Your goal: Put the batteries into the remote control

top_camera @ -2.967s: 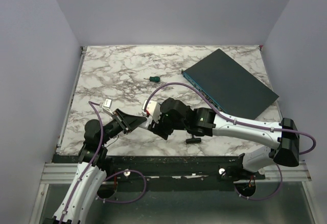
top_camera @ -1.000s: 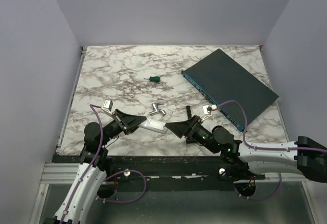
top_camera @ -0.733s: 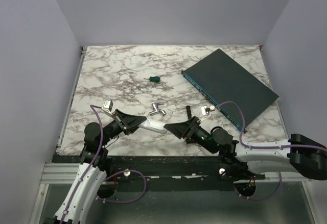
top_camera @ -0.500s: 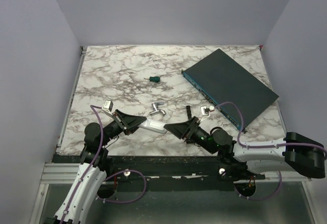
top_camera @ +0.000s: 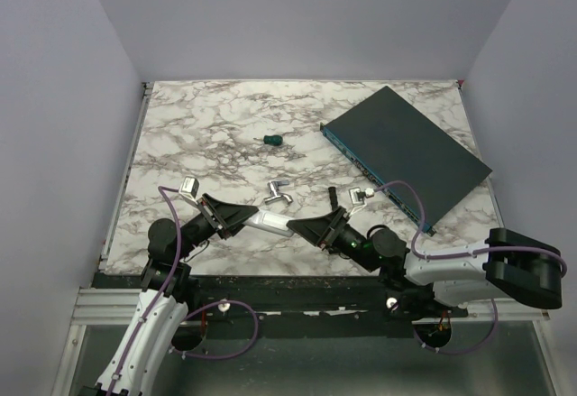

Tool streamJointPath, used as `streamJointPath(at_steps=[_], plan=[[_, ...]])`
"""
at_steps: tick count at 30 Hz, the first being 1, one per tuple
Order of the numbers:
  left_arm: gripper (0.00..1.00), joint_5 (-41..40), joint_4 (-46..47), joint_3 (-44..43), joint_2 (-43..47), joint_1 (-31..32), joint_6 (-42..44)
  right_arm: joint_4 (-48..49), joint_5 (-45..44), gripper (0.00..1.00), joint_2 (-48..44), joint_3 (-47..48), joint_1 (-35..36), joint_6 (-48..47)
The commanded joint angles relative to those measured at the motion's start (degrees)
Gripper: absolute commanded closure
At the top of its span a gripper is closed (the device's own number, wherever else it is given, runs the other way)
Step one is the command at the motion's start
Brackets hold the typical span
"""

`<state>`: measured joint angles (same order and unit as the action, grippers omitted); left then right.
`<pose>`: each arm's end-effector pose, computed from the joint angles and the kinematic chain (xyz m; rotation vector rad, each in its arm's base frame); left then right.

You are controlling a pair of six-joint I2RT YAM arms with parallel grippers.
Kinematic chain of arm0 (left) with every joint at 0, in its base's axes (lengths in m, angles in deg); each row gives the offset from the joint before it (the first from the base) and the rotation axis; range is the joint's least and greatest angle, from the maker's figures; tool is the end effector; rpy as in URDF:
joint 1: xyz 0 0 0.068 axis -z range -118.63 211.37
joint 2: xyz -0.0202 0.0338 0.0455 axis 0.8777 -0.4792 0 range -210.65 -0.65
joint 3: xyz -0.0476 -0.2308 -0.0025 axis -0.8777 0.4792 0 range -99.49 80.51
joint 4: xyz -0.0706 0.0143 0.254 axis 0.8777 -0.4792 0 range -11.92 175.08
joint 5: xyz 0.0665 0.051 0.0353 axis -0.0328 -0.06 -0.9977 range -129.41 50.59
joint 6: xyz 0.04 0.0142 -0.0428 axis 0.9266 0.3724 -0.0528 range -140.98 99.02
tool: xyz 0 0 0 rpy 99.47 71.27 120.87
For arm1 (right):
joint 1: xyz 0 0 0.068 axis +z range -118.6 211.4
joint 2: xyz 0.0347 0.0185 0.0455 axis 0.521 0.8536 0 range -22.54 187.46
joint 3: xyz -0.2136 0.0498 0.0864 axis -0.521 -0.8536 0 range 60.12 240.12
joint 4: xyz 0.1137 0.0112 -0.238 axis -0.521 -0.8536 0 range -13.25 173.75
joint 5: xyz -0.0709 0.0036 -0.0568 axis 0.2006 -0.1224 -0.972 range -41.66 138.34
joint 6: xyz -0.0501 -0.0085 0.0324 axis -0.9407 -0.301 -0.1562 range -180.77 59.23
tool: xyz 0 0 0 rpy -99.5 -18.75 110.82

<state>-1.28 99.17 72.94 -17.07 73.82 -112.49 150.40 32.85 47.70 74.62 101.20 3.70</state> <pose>0.1566 -0.0628 0.2084 -0.5952 1.7500 -1.8605 0.0967 0.2283 0.1770 0.1904 1.6246 1.7161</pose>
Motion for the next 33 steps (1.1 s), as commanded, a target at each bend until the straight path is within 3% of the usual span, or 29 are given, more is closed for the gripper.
streamJointPath(at_steps=[1, 25, 31, 33], plan=[[1.0, -0.69, 2.3, 0.8, 0.9, 0.04, -1.55, 3.96, 0.76, 0.49, 1.23, -0.62, 0.26, 0.72], [1.0, -0.6, 2.17, 1.33, 2.2, 0.03, -1.69, 4.8, 1.49, 0.63, 4.9, 1.85, 0.31, 0.33], [1.0, -0.56, 2.17, 1.42, 2.19, 0.03, -1.16, 4.74, 1.6, 0.74, 5.37, 1.93, 0.3, -0.51], [1.0, -0.28, 1.96, 1.29, 2.14, 0.04, -0.74, 4.09, 1.46, 0.71, 5.26, 1.93, 0.26, -0.89]])
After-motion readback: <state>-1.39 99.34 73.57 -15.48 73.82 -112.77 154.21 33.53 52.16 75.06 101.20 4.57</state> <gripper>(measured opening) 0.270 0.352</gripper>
